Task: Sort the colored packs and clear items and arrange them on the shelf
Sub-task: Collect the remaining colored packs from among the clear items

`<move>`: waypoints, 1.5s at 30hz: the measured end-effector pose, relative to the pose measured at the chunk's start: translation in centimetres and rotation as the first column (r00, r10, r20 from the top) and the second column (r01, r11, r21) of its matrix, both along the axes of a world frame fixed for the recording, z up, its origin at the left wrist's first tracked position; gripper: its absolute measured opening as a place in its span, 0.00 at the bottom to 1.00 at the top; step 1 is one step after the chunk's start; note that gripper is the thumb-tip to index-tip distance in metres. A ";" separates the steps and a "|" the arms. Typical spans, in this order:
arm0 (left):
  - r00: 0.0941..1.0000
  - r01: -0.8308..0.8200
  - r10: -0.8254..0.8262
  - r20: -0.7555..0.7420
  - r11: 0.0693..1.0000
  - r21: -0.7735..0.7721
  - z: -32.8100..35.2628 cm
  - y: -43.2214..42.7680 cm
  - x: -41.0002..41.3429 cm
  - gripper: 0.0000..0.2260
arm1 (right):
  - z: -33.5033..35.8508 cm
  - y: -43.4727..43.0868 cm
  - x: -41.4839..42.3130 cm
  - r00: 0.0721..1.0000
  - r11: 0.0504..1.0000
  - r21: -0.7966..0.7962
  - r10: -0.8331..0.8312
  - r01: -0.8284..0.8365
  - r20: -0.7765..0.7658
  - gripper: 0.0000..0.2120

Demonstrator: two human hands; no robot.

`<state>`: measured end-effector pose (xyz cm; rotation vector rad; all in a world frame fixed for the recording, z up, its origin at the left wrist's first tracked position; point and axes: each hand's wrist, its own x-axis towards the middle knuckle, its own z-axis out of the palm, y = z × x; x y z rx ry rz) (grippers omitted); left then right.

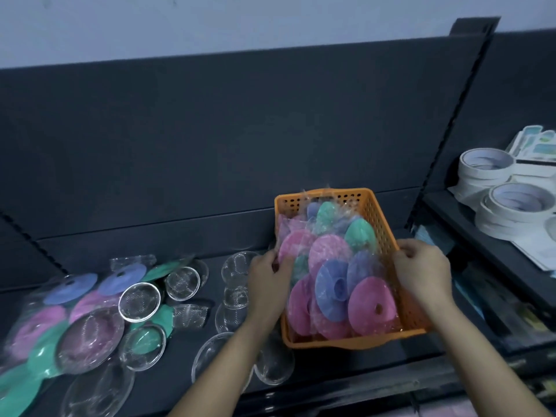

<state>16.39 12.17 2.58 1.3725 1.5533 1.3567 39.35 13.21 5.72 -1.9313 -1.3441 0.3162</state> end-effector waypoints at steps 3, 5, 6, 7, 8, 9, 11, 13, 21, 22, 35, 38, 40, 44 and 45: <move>0.999 -0.042 0.042 -0.003 0.999 0.023 1.2 -0.1 -2.5 0.15 | 1.1 -0.5 -2.4 0.999 0.999 0.036 0.023 -0.022 -0.034 0.10; 0.998 -0.060 0.061 -0.015 0.998 0.017 1.8 -0.4 -4.6 0.14 | 1.7 -0.9 -4.3 0.996 0.998 0.047 0.051 -0.048 -0.071 0.10; 0.998 -0.063 0.063 -0.008 0.998 0.011 2.0 -0.6 -5.7 0.14 | 1.9 -1.2 -5.3 0.994 0.997 0.050 0.060 -0.055 -0.090 0.11; 0.998 -0.065 0.065 -0.005 0.998 0.006 2.3 -0.8 -6.8 0.13 | 2.2 -1.5 -6.4 0.993 0.997 0.053 0.065 -0.060 -0.102 0.10; 0.997 -0.071 0.071 -0.009 0.997 0.003 2.6 -1.1 -7.6 0.13 | 2.5 -1.7 -7.3 0.992 0.996 0.056 0.068 -0.063 -0.106 0.10; 0.997 -0.081 0.081 -0.011 0.997 0.008 2.9 -1.5 -8.7 0.13 | 2.8 -2.0 -8.5 0.992 0.996 0.061 0.073 -0.067 -0.106 0.10; 0.996 -0.087 0.086 0.024 0.996 0.026 3.6 -2.3 -10.7 0.14 | 3.4 -2.6 -10.6 0.991 0.995 0.072 0.075 -0.067 -0.108 0.10; 0.993 -0.087 0.085 0.076 0.996 0.020 4.3 -3.4 -13.3 0.13 | 4.0 -3.2 -13.2 0.989 0.993 0.077 0.096 -0.087 -0.114 0.10; 0.978 -0.190 0.191 0.084 0.982 -0.016 4.4 -7.4 -25.0 0.14 | 3.8 -6.0 -25.1 0.968 0.976 0.069 0.212 -0.205 -0.133 0.08; 0.975 -0.202 0.203 0.088 0.979 -0.018 4.3 -7.9 -26.5 0.15 | 3.6 -6.3 -26.5 0.963 0.973 0.063 0.228 -0.221 -0.145 0.08; 0.917 -0.398 0.395 -0.054 0.913 -0.087 4.1 -13.1 -43.4 0.09 | 1.1 -6.8 -43.0 0.834 0.882 0.115 0.469 -0.456 -0.290 0.07; 0.899 -0.438 0.435 -0.056 0.890 -0.124 4.1 -14.5 -46.3 0.07 | 0.0 -6.6 -46.2 0.758 0.818 0.128 0.569 -0.561 -0.319 0.09; 0.889 -0.457 0.453 -0.066 0.873 -0.171 4.0 -15.6 -48.2 0.05 | -0.7 -6.6 -48.3 0.686 0.757 0.110 0.635 -0.644 -0.356 0.09; 0.853 -0.519 0.516 -0.078 0.826 -0.219 3.3 -17.6 -51.9 0.05 | -1.8 -6.7 -52.4 0.549 0.618 0.079 0.743 -0.782 -0.383 0.09; 0.845 -0.533 0.528 -0.086 0.817 -0.219 3.2 -18.0 -52.8 0.05 | -2.1 -6.8 -53.3 0.511 0.585 0.074 0.758 -0.808 -0.405 0.09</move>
